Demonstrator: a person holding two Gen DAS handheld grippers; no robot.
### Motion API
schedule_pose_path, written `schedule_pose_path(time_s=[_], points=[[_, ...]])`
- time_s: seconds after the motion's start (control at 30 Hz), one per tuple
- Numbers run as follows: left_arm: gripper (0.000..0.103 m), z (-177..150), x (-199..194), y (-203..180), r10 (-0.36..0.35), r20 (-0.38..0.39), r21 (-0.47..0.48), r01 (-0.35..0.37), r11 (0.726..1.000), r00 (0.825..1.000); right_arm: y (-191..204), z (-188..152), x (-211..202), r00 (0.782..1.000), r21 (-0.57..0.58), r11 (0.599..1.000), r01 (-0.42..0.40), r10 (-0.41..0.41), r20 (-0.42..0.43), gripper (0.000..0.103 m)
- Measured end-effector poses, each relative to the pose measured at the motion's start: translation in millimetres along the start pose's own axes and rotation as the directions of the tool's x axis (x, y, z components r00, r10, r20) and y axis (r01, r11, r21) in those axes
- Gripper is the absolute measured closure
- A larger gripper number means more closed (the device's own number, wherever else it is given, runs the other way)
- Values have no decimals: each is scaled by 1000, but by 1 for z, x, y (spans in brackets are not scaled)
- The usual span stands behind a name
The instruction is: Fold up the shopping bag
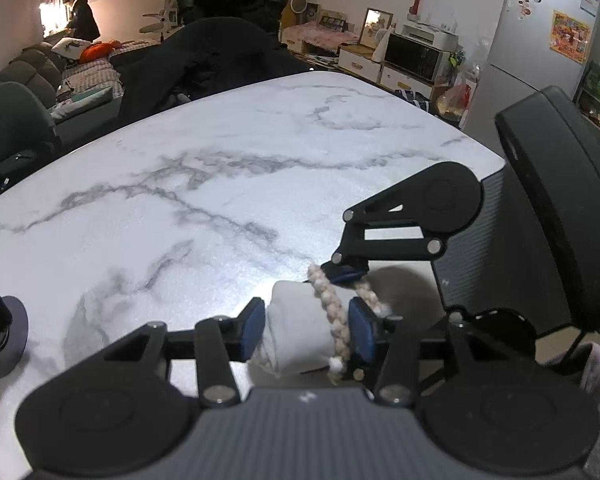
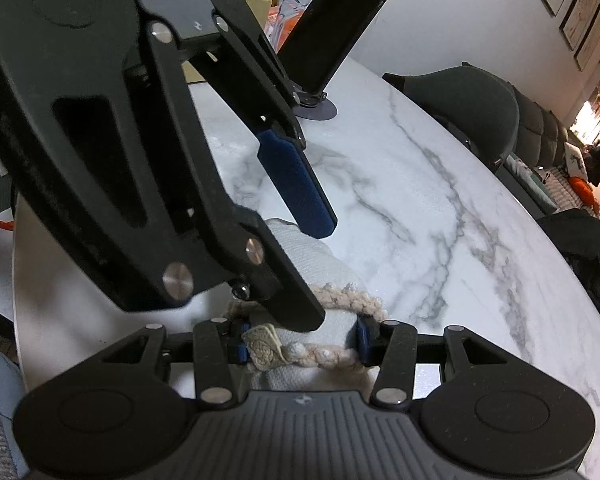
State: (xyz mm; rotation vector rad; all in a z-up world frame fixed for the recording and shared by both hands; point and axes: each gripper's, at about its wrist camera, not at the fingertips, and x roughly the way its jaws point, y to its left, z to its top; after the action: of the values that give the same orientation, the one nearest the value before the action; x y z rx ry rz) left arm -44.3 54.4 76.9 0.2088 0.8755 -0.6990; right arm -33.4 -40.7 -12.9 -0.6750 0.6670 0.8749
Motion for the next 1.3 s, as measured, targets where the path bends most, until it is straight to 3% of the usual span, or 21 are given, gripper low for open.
schedule_pose_path(time_s=[0.23, 0.5, 0.77, 1.07, 1.3], points=[[55, 1, 0, -2, 10, -11, 0, -10, 1000, 1000, 5, -1, -4, 1000, -14, 1000, 22, -22, 13, 57], [49, -4, -2, -6, 33, -10, 9, -33, 999, 999, 23, -7, -4, 992, -64, 992, 113, -109, 60, 57], [58, -9, -16, -21, 75, 20, 42, -76, 996, 997, 38, -11, -6, 978, -92, 977, 194, -184, 102, 57], [63, -17, -27, -24, 67, 27, 34, -68, 997, 997, 58, -7, 2, 949, -144, 941, 308, -292, 119, 57], [64, -14, -21, -28, 108, 12, 29, -108, 994, 994, 70, 1, 10, 929, -181, 912, 367, -351, 117, 57]])
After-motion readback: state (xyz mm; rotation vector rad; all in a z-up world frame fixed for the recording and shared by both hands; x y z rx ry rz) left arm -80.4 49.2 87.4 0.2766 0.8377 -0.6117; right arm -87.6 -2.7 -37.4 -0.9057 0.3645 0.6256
